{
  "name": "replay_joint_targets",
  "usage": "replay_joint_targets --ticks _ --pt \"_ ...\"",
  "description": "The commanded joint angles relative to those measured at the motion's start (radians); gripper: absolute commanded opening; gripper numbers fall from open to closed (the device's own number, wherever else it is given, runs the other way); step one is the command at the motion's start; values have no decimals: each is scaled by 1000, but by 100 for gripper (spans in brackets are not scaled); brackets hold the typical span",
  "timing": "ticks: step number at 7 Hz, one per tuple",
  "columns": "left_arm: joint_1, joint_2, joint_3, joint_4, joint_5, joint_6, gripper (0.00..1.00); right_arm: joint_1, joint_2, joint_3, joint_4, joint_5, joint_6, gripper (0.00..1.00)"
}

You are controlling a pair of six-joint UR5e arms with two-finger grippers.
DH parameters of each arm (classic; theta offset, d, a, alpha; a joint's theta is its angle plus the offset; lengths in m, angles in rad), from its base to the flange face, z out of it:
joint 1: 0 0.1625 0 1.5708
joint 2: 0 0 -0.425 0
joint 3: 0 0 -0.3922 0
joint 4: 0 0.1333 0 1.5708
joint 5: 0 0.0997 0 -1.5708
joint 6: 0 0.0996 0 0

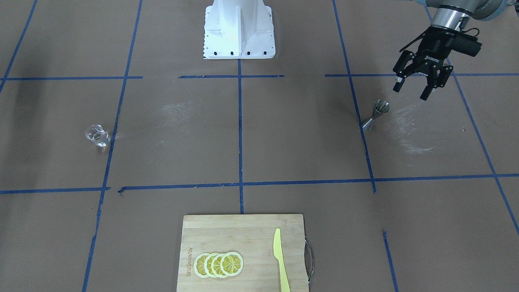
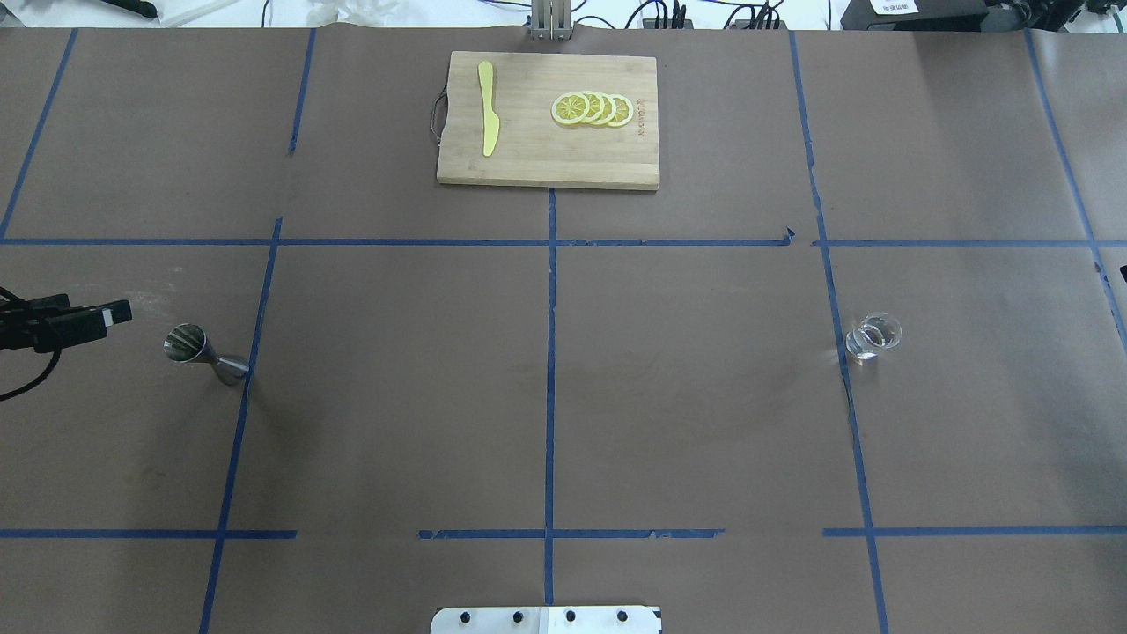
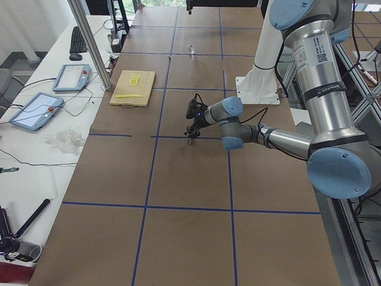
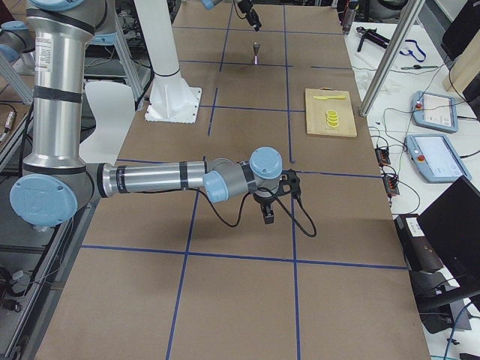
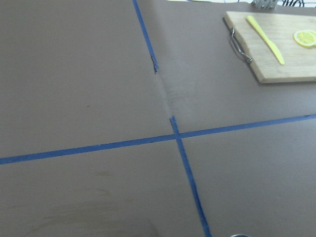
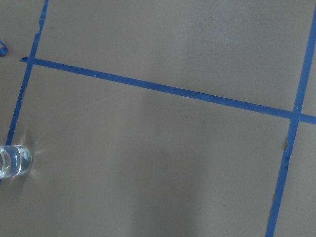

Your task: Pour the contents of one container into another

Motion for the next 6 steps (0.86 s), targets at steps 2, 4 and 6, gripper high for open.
replay_joint_targets --ticks 2,4,6 --pt "245 26 -4 5 445 -51 99 0 0 -1 1 -2 -1 100" --pt "336 28 -1 17 578 -54 99 1 0 -1 1 -2 -1 100" --pt "403 30 45 19 667 -55 99 1 1 -1 1 -2 -1 100"
